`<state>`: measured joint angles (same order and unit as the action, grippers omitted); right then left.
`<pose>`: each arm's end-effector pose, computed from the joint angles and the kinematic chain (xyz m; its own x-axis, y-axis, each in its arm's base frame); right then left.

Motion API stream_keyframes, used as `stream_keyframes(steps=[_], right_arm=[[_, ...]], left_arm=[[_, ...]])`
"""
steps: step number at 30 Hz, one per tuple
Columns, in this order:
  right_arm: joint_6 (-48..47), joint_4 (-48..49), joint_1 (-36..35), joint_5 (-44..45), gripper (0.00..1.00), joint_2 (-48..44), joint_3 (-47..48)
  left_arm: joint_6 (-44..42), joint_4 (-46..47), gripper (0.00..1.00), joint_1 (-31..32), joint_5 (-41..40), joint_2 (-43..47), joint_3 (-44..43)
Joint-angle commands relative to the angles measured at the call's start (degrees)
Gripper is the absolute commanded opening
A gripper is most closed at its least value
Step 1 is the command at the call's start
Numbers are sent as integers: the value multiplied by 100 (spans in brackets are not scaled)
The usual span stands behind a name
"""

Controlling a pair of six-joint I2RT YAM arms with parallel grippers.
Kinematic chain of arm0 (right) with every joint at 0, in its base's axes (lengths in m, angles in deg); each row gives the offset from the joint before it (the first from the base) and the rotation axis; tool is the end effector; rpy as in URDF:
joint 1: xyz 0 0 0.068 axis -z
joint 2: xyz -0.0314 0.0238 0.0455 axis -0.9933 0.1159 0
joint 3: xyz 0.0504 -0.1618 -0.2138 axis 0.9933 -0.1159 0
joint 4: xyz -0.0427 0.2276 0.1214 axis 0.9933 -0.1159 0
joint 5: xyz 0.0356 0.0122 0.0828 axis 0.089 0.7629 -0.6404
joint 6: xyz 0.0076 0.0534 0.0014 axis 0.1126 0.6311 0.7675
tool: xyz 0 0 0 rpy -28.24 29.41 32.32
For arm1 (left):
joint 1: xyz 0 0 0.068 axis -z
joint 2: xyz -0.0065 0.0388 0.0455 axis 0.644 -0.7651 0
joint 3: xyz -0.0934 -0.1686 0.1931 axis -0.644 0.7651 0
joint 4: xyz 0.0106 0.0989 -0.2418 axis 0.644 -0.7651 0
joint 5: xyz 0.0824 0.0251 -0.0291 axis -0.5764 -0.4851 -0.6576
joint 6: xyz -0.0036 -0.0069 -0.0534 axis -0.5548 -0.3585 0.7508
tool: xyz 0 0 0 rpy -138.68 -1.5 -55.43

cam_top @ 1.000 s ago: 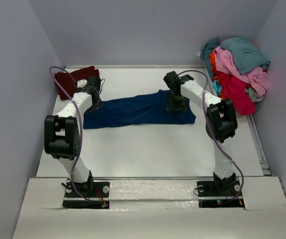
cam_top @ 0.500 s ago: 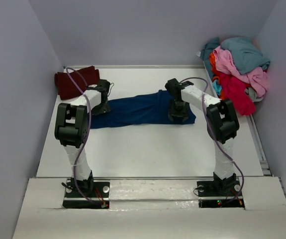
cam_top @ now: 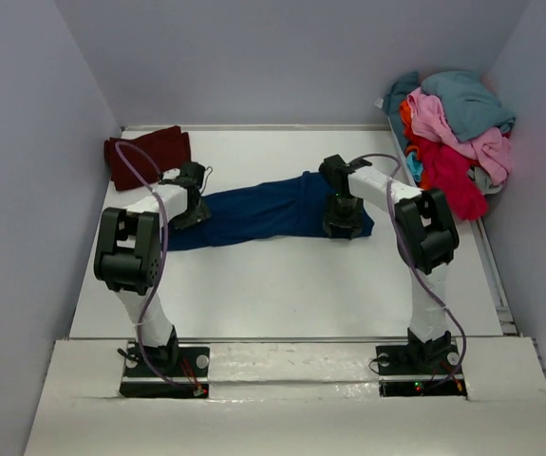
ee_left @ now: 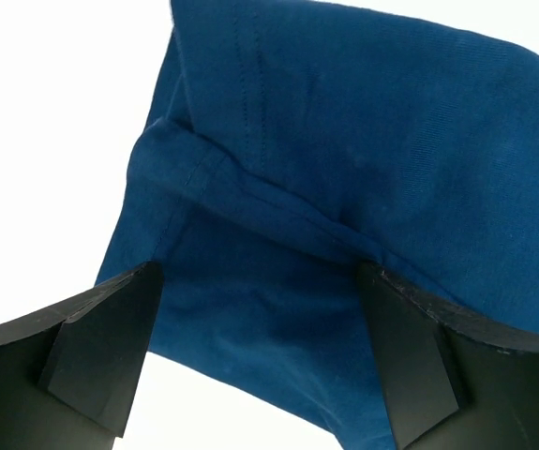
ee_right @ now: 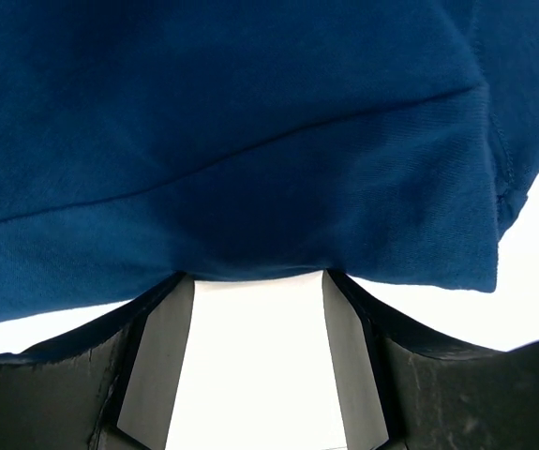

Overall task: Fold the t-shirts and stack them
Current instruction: Rotate the tshirt 90 degrees

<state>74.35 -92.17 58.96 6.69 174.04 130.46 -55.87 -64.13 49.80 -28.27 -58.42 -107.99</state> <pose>0.3704 0.1618 0.1689 -0.9813 0.1249 -0.1468 0.1391 0.9861 -0.0908 0.3657 -0.0482 0.1704 -0.7452 -0.3512 -0.5669 -0.4717 0.8785 0.0759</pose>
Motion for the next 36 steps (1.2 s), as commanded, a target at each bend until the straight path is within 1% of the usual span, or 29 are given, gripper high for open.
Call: stream_keyframes(steps=[1, 8, 12, 13, 17, 18, 21, 23, 24, 25, 27, 31, 36], right_arm=[[145, 250, 354, 6, 63, -123, 132], [66, 101, 724, 6, 64, 71, 677], [14, -101, 961, 15, 64, 308, 1256], [5, -223, 962, 23, 64, 387, 1615], [-39, -602, 1014, 23, 64, 931, 2477], [-65, -698, 1014, 23, 64, 1185, 2950], [-83, -1059, 1014, -64, 63, 1485, 3637], [-83, -972, 1014, -117, 63, 1408, 3544], [-92, -893, 1014, -126, 63, 1311, 3413], [-101, -727, 1014, -109, 63, 1067, 3081], [-136, -638, 1014, -117, 63, 881, 2754], [-171, -778, 1014, -82, 63, 617, 2638], [-241, -743, 1014, -73, 64, 353, 2497]], left_arm=[[-2, -560, 99, 30, 443, 66, 571], [-20, -516, 99, 30, 470, 435, 1046], [-2, -542, 99, 83, 558, 716, 1353], [6, -577, 99, 144, 566, 847, 1406], [111, -735, 99, 373, 619, 1208, 1652], [121, -753, 99, 486, 715, 1287, 1705], [235, -902, 99, 610, 794, 1428, 1644], [200, -911, 99, 610, 848, 1411, 1522], [174, -937, 99, 610, 769, 1350, 1277], [147, -1059, 99, 610, 551, 1193, 1101], [42, -1148, 99, 610, 435, 1060, 689], [-2, -1271, 99, 610, 286, 831, 186], [15, -1272, 99, 610, -13, 901, -157]])
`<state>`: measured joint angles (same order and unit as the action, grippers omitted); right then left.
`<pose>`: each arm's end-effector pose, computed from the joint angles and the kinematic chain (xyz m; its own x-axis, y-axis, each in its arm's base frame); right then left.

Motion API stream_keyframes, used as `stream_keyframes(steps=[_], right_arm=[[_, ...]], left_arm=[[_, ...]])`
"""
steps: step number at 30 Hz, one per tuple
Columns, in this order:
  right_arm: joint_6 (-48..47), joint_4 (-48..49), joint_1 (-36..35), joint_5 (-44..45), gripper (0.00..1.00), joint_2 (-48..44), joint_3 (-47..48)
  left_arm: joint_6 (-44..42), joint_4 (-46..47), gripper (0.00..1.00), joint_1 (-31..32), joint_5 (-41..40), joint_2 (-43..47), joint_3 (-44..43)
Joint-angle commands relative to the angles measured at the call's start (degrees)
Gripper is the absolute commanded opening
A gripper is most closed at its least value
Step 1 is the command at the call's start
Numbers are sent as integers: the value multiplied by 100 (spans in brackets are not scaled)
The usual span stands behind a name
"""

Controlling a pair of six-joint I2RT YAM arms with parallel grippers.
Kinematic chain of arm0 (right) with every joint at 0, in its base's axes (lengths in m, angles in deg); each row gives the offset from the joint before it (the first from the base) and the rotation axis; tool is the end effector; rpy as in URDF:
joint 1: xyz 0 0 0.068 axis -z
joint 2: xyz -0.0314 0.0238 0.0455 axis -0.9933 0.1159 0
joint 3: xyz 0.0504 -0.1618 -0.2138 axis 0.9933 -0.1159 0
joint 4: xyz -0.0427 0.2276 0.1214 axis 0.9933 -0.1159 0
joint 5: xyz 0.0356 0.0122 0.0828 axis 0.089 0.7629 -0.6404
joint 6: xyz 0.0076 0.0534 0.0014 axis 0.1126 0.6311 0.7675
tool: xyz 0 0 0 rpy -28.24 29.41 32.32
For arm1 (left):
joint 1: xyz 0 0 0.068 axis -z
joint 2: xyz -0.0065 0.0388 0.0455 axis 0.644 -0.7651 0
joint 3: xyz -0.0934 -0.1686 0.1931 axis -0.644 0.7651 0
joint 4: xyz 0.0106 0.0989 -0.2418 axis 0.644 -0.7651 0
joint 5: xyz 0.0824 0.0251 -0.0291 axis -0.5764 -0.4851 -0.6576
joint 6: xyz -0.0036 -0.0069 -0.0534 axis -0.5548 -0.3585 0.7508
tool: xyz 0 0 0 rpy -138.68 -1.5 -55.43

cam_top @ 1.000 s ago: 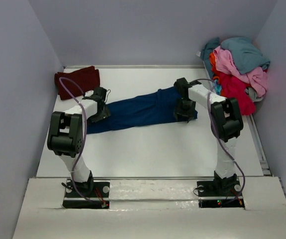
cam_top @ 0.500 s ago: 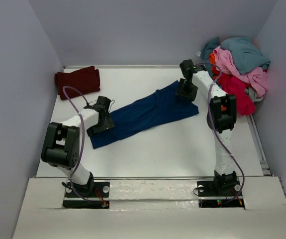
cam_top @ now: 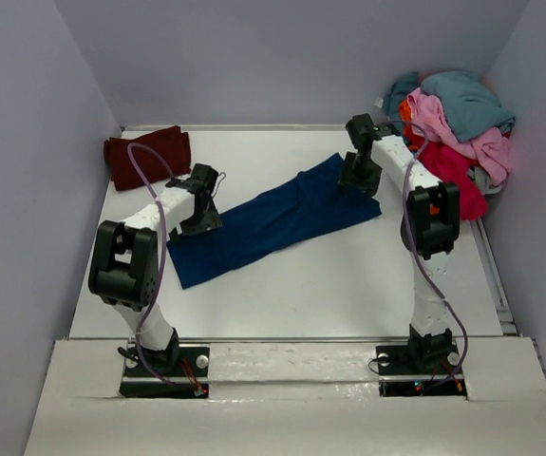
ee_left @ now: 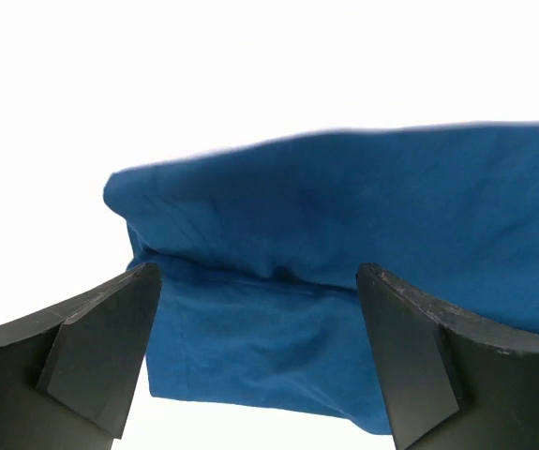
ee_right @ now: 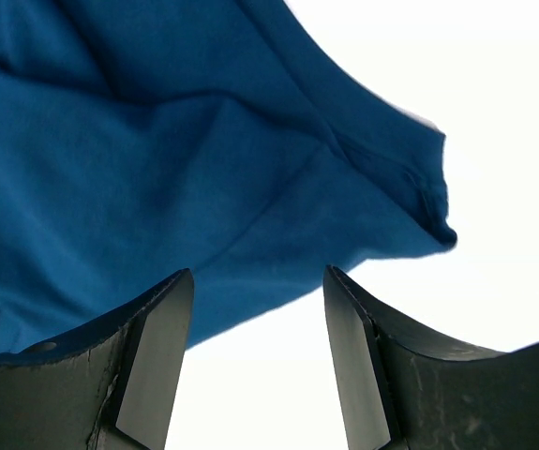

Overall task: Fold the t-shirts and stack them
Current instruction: Rotate the tshirt 90 degrees

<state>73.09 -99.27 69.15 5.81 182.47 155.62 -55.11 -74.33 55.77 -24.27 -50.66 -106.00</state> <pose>0.4497 0.1086 0.2229 -0.9173 0.2852 -0.2780 0.2952 0.9554 0.0063 0.3262 -0.0792 0.1970 -0.8289 -0.2821 -0.4830 -0.3553 0.9325 0.0651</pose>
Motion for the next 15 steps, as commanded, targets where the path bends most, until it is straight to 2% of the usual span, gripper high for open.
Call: stream_keyframes(steps=[1, 8, 15], right_arm=[[-115, -42, -4, -29, 64, -509, -10], [43, 37, -233, -179, 63, -632, -343], [228, 424, -426, -399, 63, -834, -1196]], left_arm=[[-105, -225, 99, 14, -422, 108, -409], [-280, -251, 99, 14, -317, -349, -805], [-483, -163, 99, 14, -238, -665, -910]])
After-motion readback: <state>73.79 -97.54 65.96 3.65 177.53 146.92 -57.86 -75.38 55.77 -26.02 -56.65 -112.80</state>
